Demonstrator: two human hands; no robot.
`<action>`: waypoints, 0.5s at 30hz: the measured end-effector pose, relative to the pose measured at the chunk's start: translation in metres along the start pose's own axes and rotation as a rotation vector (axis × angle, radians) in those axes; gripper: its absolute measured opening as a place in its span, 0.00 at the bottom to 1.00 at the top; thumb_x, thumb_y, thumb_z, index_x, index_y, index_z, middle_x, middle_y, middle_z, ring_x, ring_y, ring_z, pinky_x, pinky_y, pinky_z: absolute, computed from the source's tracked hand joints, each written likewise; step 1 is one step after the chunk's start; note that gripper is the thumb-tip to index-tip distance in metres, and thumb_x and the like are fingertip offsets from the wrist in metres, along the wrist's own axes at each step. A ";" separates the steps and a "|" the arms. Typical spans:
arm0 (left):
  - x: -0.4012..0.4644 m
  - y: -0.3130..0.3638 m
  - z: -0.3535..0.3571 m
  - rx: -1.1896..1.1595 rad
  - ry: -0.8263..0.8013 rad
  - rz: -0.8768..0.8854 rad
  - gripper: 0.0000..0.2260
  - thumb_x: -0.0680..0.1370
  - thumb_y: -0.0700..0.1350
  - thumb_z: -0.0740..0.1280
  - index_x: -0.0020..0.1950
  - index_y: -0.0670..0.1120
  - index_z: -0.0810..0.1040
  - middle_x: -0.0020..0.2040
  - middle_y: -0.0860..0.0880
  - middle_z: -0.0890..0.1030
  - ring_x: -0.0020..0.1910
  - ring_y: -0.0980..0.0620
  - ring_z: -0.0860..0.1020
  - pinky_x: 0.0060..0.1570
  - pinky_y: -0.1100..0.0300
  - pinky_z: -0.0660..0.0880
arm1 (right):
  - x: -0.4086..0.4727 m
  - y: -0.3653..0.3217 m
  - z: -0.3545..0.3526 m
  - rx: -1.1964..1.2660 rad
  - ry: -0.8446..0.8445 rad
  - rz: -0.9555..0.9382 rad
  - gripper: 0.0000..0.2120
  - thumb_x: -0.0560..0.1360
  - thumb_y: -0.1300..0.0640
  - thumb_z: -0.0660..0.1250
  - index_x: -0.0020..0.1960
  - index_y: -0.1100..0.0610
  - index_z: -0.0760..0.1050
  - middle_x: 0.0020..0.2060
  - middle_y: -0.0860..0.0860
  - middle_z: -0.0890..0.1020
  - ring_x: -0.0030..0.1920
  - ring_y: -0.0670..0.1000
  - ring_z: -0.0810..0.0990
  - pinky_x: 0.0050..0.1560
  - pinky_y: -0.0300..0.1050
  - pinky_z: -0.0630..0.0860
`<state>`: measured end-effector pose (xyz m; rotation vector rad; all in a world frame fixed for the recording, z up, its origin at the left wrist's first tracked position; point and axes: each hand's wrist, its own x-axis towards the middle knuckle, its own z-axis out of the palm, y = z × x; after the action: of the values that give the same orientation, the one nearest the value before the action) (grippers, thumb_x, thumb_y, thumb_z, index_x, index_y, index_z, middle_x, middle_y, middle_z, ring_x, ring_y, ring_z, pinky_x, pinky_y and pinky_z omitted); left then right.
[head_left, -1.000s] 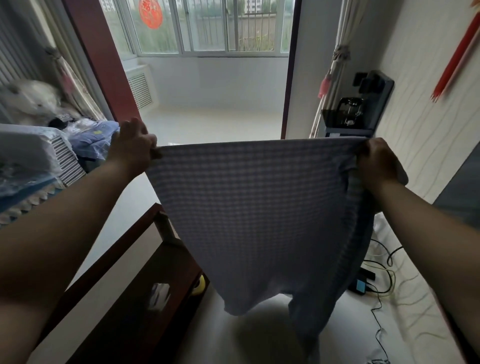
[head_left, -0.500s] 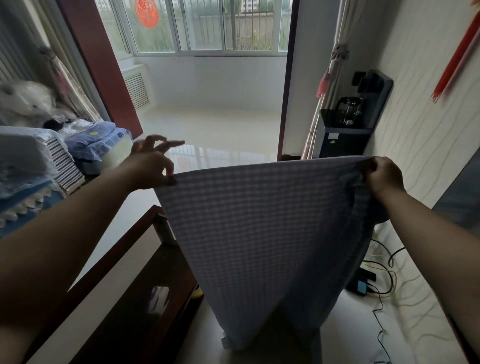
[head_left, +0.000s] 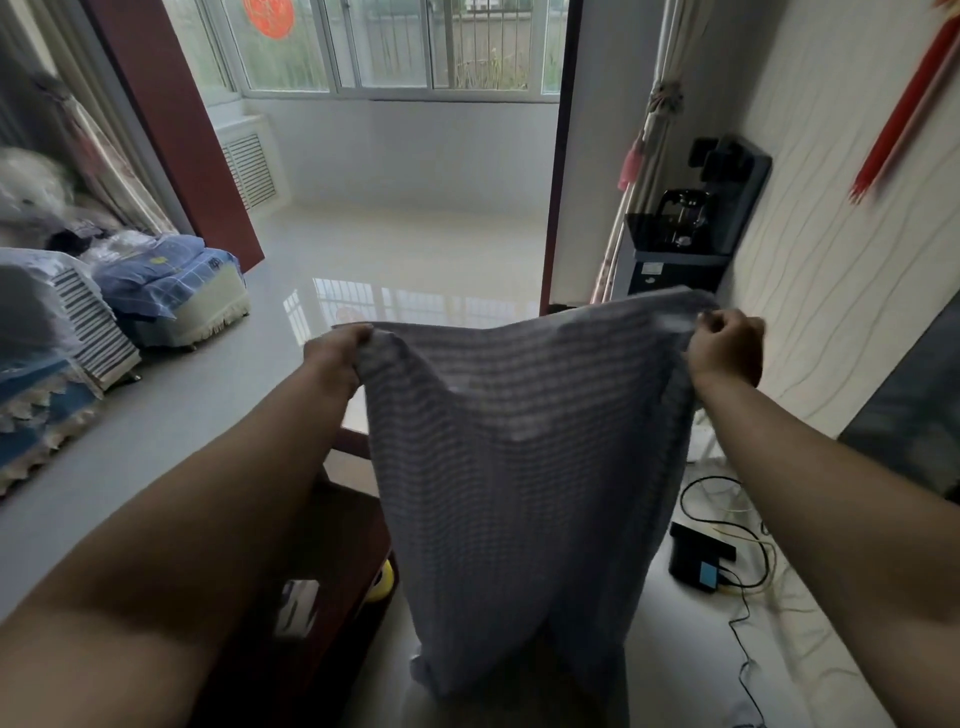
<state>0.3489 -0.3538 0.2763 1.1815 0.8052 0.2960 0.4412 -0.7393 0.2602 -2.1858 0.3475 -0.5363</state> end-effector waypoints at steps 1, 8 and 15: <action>-0.007 0.001 0.017 -0.036 -0.021 0.011 0.05 0.72 0.37 0.72 0.44 0.40 0.78 0.39 0.44 0.81 0.32 0.50 0.80 0.24 0.62 0.76 | -0.009 -0.007 0.005 0.017 0.001 -0.048 0.12 0.79 0.50 0.56 0.48 0.57 0.74 0.53 0.59 0.76 0.51 0.60 0.76 0.48 0.48 0.70; -0.055 0.008 0.078 -0.118 -0.080 0.163 0.03 0.66 0.37 0.73 0.37 0.40 0.80 0.40 0.42 0.82 0.43 0.44 0.81 0.48 0.51 0.79 | -0.076 -0.050 0.023 0.164 0.015 -0.427 0.09 0.78 0.56 0.61 0.45 0.61 0.74 0.42 0.55 0.78 0.42 0.54 0.76 0.42 0.48 0.73; -0.107 -0.028 0.085 0.121 -0.311 0.247 0.12 0.74 0.47 0.71 0.51 0.40 0.80 0.48 0.41 0.82 0.48 0.43 0.81 0.51 0.48 0.79 | -0.119 -0.083 0.032 0.365 -0.236 -0.388 0.05 0.77 0.56 0.64 0.45 0.56 0.76 0.38 0.51 0.80 0.41 0.53 0.80 0.45 0.52 0.79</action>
<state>0.3278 -0.4881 0.3066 1.4029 0.4101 0.2596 0.3587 -0.6170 0.2774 -1.9334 -0.2891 -0.4969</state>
